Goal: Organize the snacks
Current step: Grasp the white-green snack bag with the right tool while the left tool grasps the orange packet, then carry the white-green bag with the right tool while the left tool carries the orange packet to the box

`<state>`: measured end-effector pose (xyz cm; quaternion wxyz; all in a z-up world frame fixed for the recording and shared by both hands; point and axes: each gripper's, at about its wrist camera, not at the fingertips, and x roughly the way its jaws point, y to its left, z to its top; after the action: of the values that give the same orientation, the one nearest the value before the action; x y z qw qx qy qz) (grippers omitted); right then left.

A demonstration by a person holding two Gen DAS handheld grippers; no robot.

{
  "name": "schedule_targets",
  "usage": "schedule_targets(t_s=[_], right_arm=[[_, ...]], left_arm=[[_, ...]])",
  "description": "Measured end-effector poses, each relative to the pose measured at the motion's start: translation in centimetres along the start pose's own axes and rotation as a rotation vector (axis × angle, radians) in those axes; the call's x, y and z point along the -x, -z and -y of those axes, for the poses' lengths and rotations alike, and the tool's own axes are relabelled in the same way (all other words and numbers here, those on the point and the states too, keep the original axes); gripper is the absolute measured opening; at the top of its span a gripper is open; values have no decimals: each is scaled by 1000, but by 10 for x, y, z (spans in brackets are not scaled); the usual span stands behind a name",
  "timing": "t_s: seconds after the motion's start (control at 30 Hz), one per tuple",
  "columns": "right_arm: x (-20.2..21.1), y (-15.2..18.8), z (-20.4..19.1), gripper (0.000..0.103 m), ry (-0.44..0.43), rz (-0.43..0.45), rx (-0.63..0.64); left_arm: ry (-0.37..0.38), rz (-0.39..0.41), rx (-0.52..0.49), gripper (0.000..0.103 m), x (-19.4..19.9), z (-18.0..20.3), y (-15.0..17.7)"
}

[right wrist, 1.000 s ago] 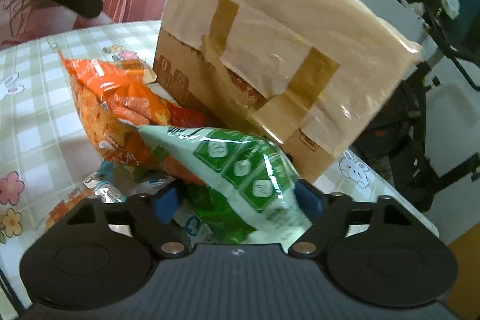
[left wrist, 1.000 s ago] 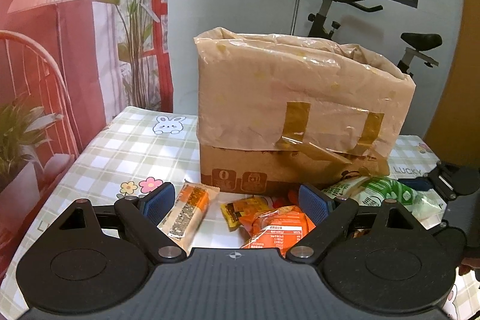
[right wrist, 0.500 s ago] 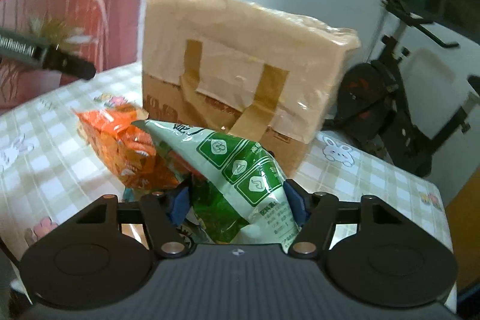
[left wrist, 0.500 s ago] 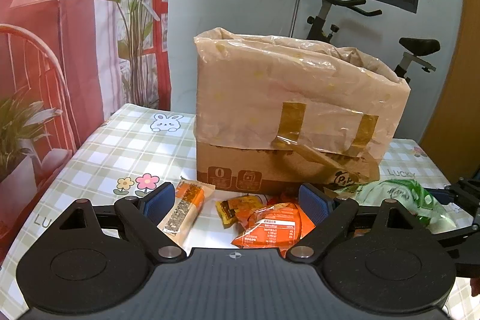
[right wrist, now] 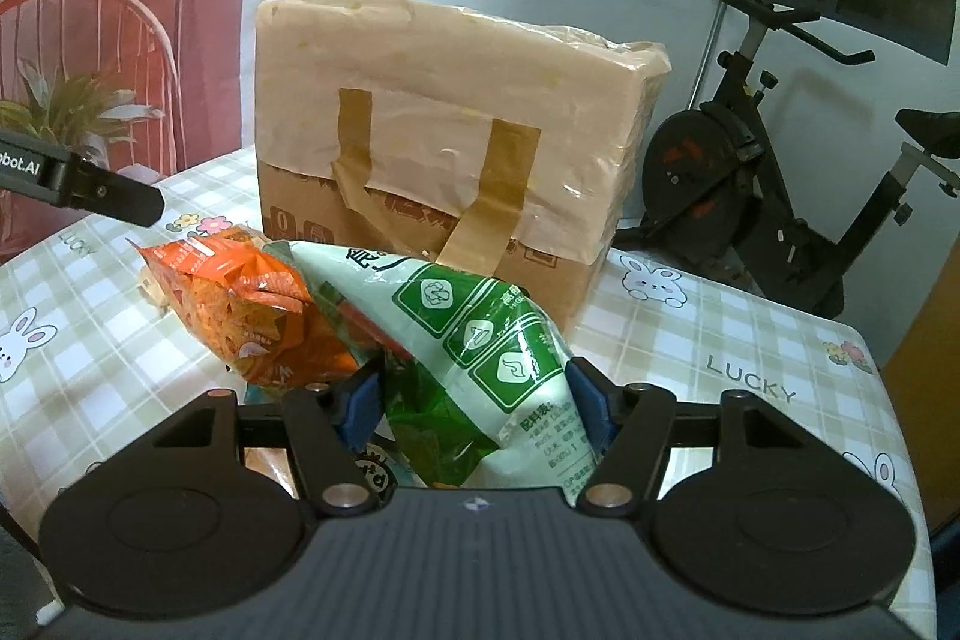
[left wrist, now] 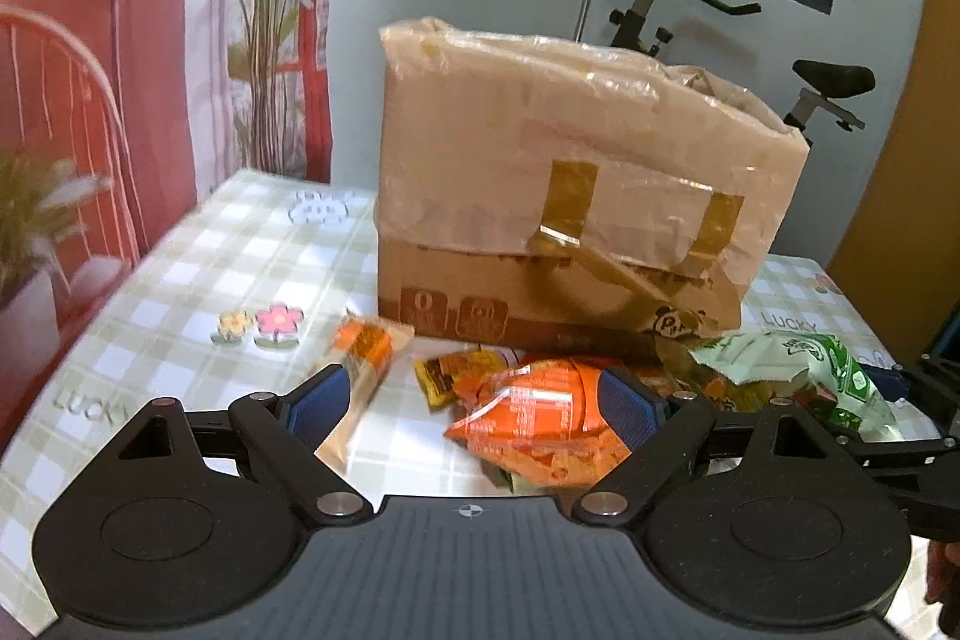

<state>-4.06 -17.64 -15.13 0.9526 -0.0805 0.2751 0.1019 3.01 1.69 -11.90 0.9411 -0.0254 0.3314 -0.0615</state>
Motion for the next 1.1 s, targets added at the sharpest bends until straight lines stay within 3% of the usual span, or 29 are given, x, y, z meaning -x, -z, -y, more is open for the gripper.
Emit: schedule_targets(t_s=[0.23, 0.43, 0.6, 0.83, 0.93, 1.1], right_arm=[[-1, 1, -3, 66, 3, -1, 14], [-2, 1, -3, 66, 2, -2, 16], [-3, 1, -4, 66, 1, -2, 16], [-3, 2, -4, 66, 1, -2, 14], [-2, 1, -3, 65, 3, 0, 10], [9, 1, 5, 65, -3, 11, -33]], left_arm=[[60, -77, 141, 91, -18, -6, 1], [99, -170, 363, 91, -45, -16, 3], [96, -203, 456, 91, -64, -17, 7], [99, -259, 448, 91, -95, 2, 11], [124, -244, 424, 75, -95, 6, 13], [99, -169, 276, 62, -69, 10, 5]])
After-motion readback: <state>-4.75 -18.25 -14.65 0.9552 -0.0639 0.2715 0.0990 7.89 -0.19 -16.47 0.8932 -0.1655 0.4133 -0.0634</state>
